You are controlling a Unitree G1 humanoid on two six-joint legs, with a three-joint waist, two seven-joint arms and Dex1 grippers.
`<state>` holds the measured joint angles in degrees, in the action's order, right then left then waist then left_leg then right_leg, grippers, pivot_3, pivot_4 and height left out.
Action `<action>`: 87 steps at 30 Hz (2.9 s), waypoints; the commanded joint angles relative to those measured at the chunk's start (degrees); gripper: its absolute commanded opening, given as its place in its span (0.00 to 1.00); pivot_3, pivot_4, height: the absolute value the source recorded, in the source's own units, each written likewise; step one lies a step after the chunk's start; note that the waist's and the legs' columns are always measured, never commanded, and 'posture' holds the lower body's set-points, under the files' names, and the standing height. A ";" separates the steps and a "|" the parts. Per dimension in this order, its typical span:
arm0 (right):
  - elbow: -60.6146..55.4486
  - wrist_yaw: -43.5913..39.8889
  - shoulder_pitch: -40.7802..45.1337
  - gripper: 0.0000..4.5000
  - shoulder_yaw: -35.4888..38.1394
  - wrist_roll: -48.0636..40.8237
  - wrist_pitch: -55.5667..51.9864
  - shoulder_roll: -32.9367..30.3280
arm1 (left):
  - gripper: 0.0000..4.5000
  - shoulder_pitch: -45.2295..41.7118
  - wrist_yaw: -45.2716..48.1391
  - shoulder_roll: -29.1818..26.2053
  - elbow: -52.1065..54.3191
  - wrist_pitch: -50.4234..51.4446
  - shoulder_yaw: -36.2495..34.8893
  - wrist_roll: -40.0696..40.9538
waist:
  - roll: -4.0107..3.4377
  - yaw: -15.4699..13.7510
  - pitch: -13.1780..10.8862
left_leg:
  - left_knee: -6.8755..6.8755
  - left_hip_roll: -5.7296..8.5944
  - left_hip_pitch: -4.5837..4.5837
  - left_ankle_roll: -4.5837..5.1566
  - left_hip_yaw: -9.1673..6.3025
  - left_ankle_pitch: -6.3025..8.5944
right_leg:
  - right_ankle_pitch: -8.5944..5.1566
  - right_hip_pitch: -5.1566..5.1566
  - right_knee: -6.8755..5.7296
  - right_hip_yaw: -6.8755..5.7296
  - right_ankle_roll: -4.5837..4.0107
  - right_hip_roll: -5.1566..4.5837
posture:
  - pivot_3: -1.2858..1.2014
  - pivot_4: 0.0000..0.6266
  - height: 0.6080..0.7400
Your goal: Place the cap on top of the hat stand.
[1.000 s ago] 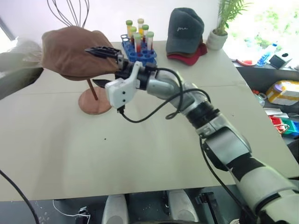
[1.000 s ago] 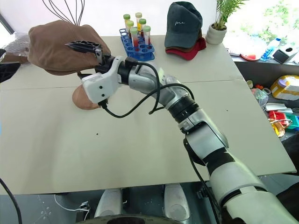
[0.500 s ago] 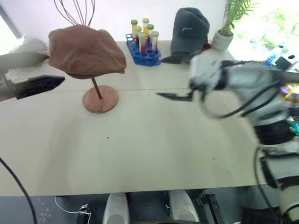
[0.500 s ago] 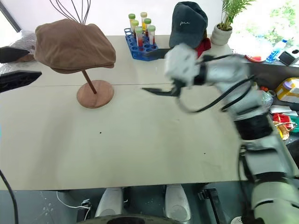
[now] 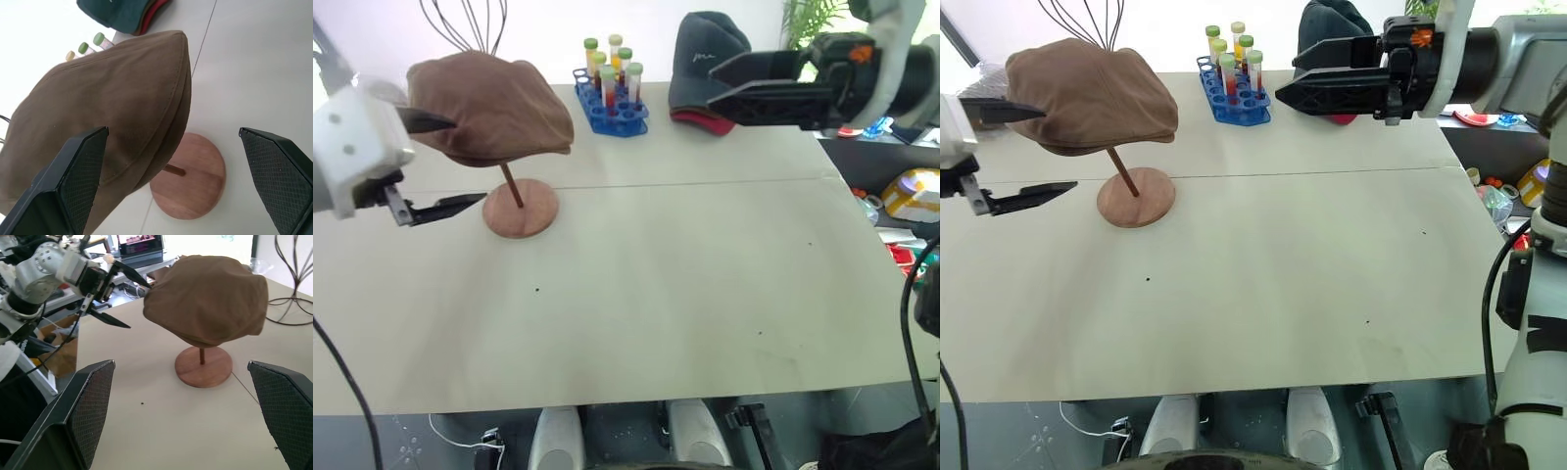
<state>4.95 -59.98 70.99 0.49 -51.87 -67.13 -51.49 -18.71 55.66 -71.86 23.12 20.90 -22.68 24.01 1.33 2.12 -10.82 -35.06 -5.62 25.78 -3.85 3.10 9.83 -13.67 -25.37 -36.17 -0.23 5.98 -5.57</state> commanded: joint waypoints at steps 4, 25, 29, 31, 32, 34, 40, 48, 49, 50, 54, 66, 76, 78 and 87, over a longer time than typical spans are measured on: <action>0.50 -1.85 2.80 0.99 0.98 1.57 -0.30 0.09 | 1.00 -2.00 -9.58 4.87 6.98 -5.20 4.23 -9.67 | 0.00 -0.55 0.00 | -0.06 0.00 -0.02 0.00 0.00 0.00 | 0.01 0.02 -0.05 0.00 0.02 0.00 | 0.52 0.24 0.91; -1.78 -2.13 1.62 0.99 1.41 4.12 -0.07 3.55 | 1.00 -11.12 -23.99 20.27 9.78 -3.71 31.31 -59.19 | 0.00 -1.62 0.01 | -0.21 0.00 -0.02 0.02 -0.02 -0.02 | 0.14 0.07 -0.15 0.01 0.25 0.04 | 0.52 0.24 0.91; -2.35 -2.66 1.19 1.00 1.32 4.39 0.14 3.31 | 0.80 -10.30 -23.11 22.24 10.44 -2.62 30.78 -62.24 | 0.00 -1.50 0.02 | -0.19 0.00 -0.04 0.03 -0.03 -0.02 | 0.15 0.07 -0.16 0.01 0.25 0.04 | 0.52 0.24 0.91; -2.43 -2.81 1.19 1.00 1.49 4.27 0.00 3.23 | 0.59 -9.79 -22.75 22.91 10.71 -2.32 30.29 -63.19 | 0.00 -1.53 0.02 | -0.20 0.00 -0.03 0.03 -0.04 -0.02 | 0.15 0.06 -0.18 0.01 0.25 0.05 | 0.52 0.24 0.91; -2.50 -2.90 1.17 1.00 1.52 4.30 0.05 3.17 | 0.48 -9.39 -22.70 22.94 10.76 -2.37 29.79 -63.53 | 0.00 -1.53 0.02 | -0.21 0.00 -0.03 0.03 -0.04 -0.02 | 0.14 0.07 -0.18 0.01 0.25 0.05 | 0.52 0.24 0.91; -2.59 -3.09 1.08 1.00 1.53 4.37 0.12 3.07 | 0.26 -8.81 -23.11 23.13 10.78 -2.40 28.43 -63.76 | 0.00 -1.53 0.02 | -0.22 0.00 -0.03 0.03 -0.04 -0.02 | 0.15 0.08 -0.18 0.01 0.25 0.04 | 0.52 0.24 0.91; -2.69 -3.26 0.45 1.00 1.55 4.35 0.07 3.33 | 0.01 -7.09 -26.14 24.32 11.20 -4.26 22.39 -62.06 | 0.00 -1.45 0.02 | -0.24 0.00 -0.03 0.03 -0.06 -0.02 | 0.15 0.08 -0.19 0.01 0.26 0.04 | 0.52 0.24 0.91; -2.26 -3.95 -0.42 1.00 0.52 5.04 0.96 4.42 | 0.01 -3.40 -29.97 26.13 9.55 -17.08 11.08 -49.42 | 0.00 -1.51 0.02 | -0.26 0.00 -0.03 0.03 -0.07 -0.02 | 0.16 0.08 -0.24 0.01 0.27 0.04 | 0.52 0.24 0.91; -2.00 -3.95 -0.31 1.00 0.43 5.20 1.06 4.66 | 0.01 -2.97 -29.79 25.76 8.97 -18.61 10.75 -48.44 | 0.00 -1.51 0.02 | -0.26 0.00 -0.05 0.03 -0.08 -0.02 | 0.16 0.09 -0.24 0.01 0.27 0.04 | 0.52 0.24 0.91; -1.85 -4.02 -0.29 1.00 0.38 5.36 1.18 4.80 | 0.01 -2.80 -29.77 25.81 8.68 -19.70 10.45 -47.27 | 0.00 -1.51 0.02 | -0.26 0.00 -0.05 0.03 -0.07 -0.02 | 0.16 0.09 -0.25 0.01 0.27 0.04 | 0.52 0.24 0.91; -1.58 -4.26 -0.55 1.00 0.41 6.05 1.52 5.47 | 0.01 -2.48 -30.15 25.03 7.37 -24.84 6.86 -42.63 | 0.00 -1.57 0.02 | -0.28 0.00 -0.05 0.03 -0.07 -0.02 | 0.16 0.11 -0.25 0.01 0.27 0.04 | 0.52 0.24 0.91; 1.98 -8.92 1.12 1.00 -0.48 7.97 3.59 4.80 | 0.01 -0.04 -20.21 13.09 -17.17 -59.45 -7.22 -19.45 | -0.02 -1.44 0.03 | -0.24 -0.02 -0.09 0.02 -0.02 -0.01 | 0.14 0.09 -0.24 0.01 0.24 0.03 | 0.52 0.24 0.91; 3.51 -10.53 2.77 1.00 -1.04 9.50 3.74 4.94 | 0.01 -10.99 -13.97 11.07 -46.38 -84.73 7.95 -20.66 | -0.04 -1.54 0.04 | -0.22 -0.02 -0.07 0.01 0.02 -0.01 | 0.15 0.07 -0.24 0.01 0.25 0.03 | 0.52 0.24 0.91; 3.31 -10.58 2.95 1.00 -0.91 9.46 3.29 4.67 | 0.01 -13.93 -13.34 11.54 -50.32 -87.81 11.18 -20.81 | -0.04 -1.49 0.04 | -0.22 -0.03 -0.05 0.01 0.03 -0.02 | 0.15 0.04 -0.25 0.01 0.26 0.04 | 0.52 0.24 0.91; 0.36 -9.29 1.83 1.00 0.17 9.04 0.74 2.99 | 0.01 -21.68 -11.58 11.89 -62.19 -97.46 20.39 -19.68 | -0.04 -1.43 0.04 | -0.22 -0.04 -0.07 0.02 0.04 -0.02 | 0.17 0.03 -0.33 0.01 0.29 0.04 | 0.52 0.24 0.91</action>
<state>7.46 -69.47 72.01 -1.72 -41.90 -66.09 -47.37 -39.16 43.86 -58.48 -38.36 -74.88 -2.45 3.07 1.29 0.68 -10.78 -35.28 -5.66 25.72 -3.83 3.14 9.81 -13.49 -25.37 -36.52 -0.23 6.27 -5.52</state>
